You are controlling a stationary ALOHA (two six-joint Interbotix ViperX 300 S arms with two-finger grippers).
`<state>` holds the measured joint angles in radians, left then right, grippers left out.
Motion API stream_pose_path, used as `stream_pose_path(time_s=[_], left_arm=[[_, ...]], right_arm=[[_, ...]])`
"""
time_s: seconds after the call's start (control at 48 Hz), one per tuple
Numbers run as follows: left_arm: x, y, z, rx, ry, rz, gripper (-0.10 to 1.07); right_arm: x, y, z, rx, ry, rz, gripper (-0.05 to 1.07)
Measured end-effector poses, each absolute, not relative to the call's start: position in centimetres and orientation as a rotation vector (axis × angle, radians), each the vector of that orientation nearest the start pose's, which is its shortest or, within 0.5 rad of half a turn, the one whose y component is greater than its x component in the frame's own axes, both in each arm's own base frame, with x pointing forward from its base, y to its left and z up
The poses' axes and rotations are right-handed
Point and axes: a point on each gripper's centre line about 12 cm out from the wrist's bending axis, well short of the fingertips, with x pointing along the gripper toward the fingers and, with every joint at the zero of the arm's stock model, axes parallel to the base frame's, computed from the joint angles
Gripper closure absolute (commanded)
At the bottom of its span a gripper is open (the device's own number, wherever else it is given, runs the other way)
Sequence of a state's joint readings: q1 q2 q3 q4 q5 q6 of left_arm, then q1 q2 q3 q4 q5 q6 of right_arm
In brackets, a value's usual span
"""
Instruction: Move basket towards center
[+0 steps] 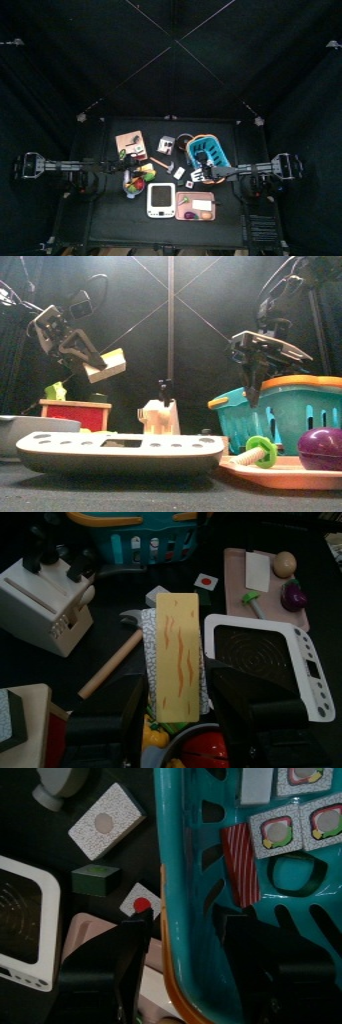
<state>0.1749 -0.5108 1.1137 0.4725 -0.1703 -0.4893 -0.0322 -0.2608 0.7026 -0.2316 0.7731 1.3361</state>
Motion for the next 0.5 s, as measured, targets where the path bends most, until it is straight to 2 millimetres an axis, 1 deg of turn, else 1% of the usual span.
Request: stream_pose_path(time_s=[0.167,0.312,0.5], left_arm=[[25.7,3.6,19.7,-0.079,0.444,0.100,0.28],[25.7,3.4,19.7,-0.078,0.444,0.094,0.28],[25.7,3.0,19.7,-0.074,0.446,0.076,0.28]], right_arm=[[28.8,-3.1,21.4,0.923,0.888,-0.810,0.17],[28.5,-3.3,22.9,0.861,0.813,-0.767,0.17],[29.1,-3.3,24.6,0.781,0.676,-0.640,0.17]])
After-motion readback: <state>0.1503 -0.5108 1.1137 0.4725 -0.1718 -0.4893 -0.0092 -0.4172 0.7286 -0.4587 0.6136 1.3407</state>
